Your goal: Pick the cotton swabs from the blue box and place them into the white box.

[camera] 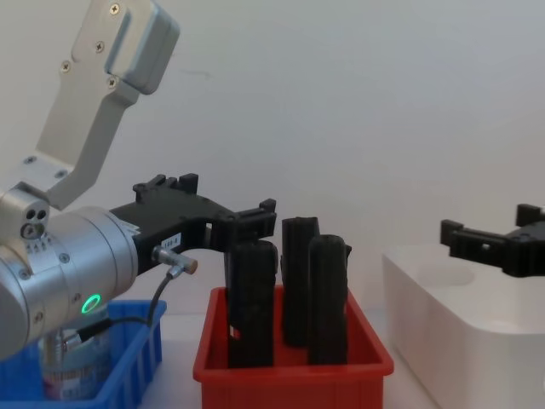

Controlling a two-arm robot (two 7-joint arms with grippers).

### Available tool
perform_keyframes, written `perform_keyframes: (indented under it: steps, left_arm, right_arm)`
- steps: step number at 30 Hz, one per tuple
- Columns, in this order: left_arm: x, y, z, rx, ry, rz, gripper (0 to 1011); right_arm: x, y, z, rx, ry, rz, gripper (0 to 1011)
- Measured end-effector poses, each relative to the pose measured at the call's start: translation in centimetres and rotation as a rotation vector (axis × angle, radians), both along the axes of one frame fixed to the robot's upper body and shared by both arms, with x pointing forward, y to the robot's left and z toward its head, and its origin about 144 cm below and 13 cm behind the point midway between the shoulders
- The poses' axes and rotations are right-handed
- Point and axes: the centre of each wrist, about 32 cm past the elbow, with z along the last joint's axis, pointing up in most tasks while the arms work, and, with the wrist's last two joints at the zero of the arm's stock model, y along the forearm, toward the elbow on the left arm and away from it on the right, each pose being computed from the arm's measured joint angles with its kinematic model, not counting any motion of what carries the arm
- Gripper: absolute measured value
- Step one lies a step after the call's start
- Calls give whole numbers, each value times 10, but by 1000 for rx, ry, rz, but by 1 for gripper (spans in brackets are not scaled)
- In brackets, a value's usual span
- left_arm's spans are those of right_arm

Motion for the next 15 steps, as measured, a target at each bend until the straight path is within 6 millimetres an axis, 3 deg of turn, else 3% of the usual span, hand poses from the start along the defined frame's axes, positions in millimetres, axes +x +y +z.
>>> perform_keyframes:
  steps: [15]
  left_arm:
    - [0, 0, 0, 0, 0, 0, 1004]
  right_arm:
    - [31, 5, 3, -31, 93, 175, 1001]
